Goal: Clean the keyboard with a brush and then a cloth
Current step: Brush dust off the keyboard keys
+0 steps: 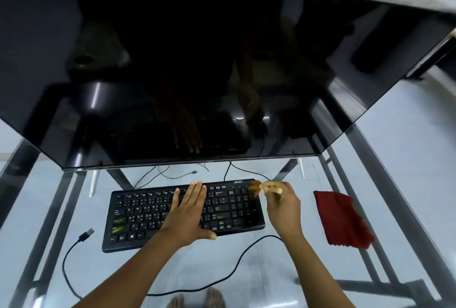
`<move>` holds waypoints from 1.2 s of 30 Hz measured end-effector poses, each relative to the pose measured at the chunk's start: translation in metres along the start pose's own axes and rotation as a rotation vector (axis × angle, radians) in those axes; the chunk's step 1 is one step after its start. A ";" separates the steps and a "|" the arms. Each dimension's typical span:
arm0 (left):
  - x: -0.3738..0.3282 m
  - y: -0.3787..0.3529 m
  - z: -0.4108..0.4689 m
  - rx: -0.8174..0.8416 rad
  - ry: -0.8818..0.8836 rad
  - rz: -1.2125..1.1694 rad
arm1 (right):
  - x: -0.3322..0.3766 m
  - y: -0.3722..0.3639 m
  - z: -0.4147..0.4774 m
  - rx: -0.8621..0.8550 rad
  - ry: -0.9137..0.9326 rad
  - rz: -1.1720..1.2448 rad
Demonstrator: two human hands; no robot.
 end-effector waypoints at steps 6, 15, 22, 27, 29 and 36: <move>-0.006 -0.005 0.000 -0.043 0.046 0.002 | -0.001 -0.005 -0.001 0.201 0.033 -0.009; -0.024 -0.012 0.007 -0.096 0.058 -0.030 | -0.015 0.019 0.007 0.142 0.098 0.030; -0.023 -0.013 0.007 -0.084 0.059 0.010 | -0.027 0.021 -0.002 0.193 0.109 -0.031; -0.023 -0.013 0.007 -0.077 0.061 0.028 | -0.024 0.011 -0.013 0.465 0.075 0.013; -0.023 -0.013 0.008 -0.074 0.060 0.030 | -0.026 0.016 -0.006 0.245 0.062 0.042; -0.022 -0.013 0.007 -0.075 0.050 0.033 | -0.010 0.001 0.005 0.366 0.080 0.043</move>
Point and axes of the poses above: each hand's wrist, its own z-axis towards the middle knuckle, its own y-axis out of the back of the hand, x = y × z, the point moved 4 cm from there along z, towards the middle knuckle, and after that the axes turned 4 degrees about -y, right-handed, at the moved point
